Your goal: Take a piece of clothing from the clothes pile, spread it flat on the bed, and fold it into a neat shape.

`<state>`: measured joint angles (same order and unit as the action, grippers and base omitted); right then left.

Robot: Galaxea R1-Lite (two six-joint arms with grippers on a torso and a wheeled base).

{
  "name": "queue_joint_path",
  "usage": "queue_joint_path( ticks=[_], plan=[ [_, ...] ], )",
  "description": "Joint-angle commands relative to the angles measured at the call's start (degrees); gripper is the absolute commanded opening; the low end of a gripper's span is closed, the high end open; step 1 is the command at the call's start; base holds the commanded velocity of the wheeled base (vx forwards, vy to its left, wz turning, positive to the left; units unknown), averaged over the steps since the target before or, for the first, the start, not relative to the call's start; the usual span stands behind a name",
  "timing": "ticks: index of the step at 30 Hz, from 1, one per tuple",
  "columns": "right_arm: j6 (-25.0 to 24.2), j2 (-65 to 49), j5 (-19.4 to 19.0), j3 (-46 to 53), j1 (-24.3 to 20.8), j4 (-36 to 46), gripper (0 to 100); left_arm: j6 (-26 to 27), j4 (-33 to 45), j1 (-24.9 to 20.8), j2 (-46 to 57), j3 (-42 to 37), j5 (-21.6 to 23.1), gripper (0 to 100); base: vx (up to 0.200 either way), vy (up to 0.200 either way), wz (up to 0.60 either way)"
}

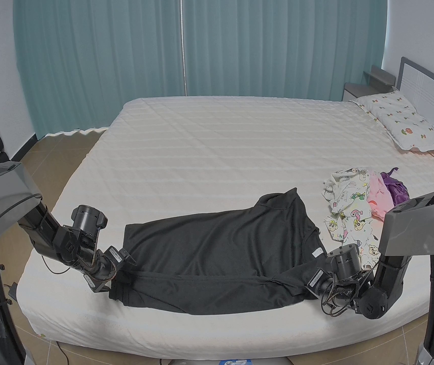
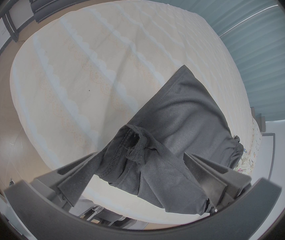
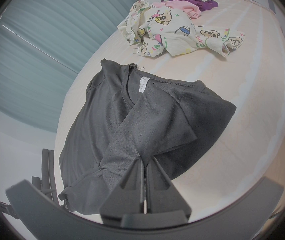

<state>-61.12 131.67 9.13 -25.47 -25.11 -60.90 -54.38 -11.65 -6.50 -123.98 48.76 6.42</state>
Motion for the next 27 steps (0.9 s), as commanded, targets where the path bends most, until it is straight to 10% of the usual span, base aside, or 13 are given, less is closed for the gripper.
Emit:
queue_joint_path(
  ticks=[1, 12, 13, 27],
  plan=[
    [0.22, -3.35, -0.61, 1.74, -0.29, 0.35, 0, -0.02, -0.04, -0.01, -0.04, -0.07, -0.01, 100, 0.000, 0.000, 0.00],
    [1.80, -4.84, -3.77, 4.55, -0.46, 1.14, 0, -0.02, -0.04, -0.01, -0.04, -0.07, -0.01, 100, 0.000, 0.000, 0.00],
    [1.80, -4.67, -4.12, 4.81, -0.64, 1.14, 100, -0.02, -0.04, -0.01, -0.04, -0.07, -0.01, 100, 0.000, 0.000, 0.00],
    [4.08, -12.67, -4.21, 4.46, 0.06, 1.23, 100, 0.07, 0.32, 1.40, 2.95, -0.25, 2.01, 100, 0.000, 0.000, 0.00]
  ],
)
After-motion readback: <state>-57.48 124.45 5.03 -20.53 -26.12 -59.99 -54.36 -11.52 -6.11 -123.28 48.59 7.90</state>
